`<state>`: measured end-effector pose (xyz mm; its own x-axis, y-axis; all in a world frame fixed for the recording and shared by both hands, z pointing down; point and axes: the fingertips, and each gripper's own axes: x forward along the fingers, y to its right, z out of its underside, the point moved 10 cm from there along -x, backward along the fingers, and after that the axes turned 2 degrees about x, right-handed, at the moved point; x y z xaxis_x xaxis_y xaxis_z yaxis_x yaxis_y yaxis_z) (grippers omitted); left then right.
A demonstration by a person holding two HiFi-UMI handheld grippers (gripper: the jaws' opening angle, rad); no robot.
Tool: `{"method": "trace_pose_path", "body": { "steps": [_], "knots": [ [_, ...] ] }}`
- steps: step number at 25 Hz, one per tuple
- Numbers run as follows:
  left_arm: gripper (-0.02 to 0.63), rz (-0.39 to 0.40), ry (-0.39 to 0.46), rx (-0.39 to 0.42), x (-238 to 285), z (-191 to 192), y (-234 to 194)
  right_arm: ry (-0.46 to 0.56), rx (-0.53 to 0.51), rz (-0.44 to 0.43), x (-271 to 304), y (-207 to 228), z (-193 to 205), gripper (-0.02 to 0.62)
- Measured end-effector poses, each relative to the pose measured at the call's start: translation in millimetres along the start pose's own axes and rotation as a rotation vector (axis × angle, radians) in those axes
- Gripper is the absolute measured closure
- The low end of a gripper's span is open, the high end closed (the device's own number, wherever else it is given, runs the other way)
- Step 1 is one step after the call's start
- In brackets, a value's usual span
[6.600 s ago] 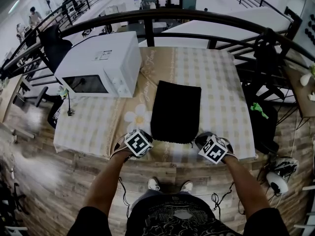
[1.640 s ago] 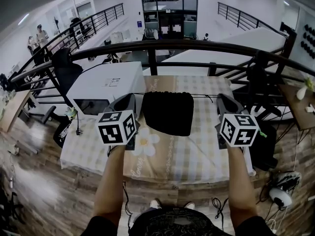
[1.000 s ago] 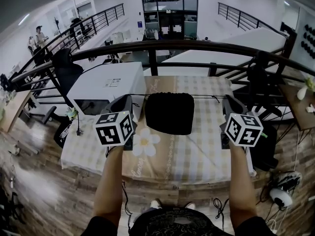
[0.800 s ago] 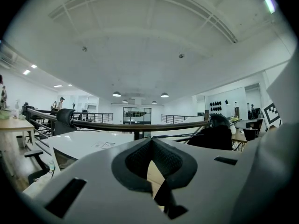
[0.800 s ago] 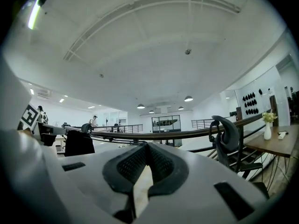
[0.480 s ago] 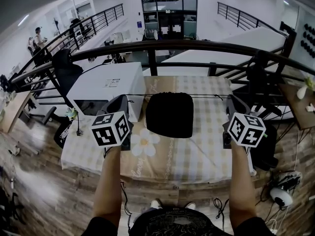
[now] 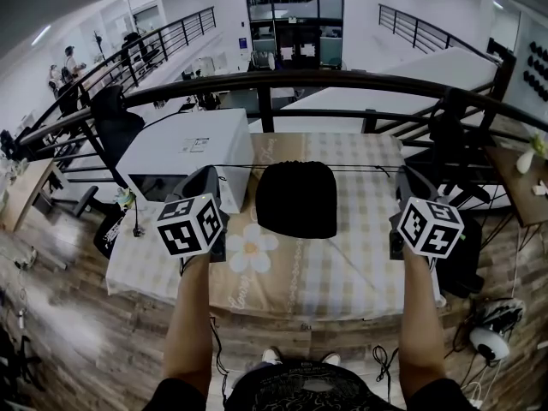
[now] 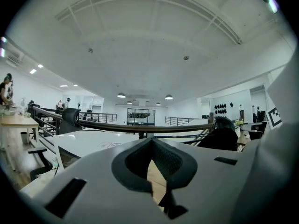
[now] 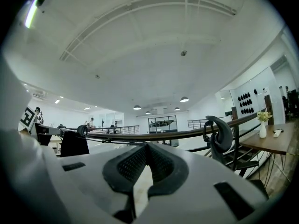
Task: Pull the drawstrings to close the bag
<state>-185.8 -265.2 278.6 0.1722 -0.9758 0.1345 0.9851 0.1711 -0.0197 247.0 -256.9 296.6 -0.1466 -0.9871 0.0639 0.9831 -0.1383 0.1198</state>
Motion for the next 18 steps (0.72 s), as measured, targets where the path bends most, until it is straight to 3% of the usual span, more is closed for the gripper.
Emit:
{"method": "trace_pose_path", "body": {
  "steps": [18],
  "knots": [
    [0.581, -0.024, 0.001, -0.015, 2.4, 2.5, -4.3, 0.005, -0.005, 0.017, 0.3, 6.7, 1.3, 0.574]
  ]
}}
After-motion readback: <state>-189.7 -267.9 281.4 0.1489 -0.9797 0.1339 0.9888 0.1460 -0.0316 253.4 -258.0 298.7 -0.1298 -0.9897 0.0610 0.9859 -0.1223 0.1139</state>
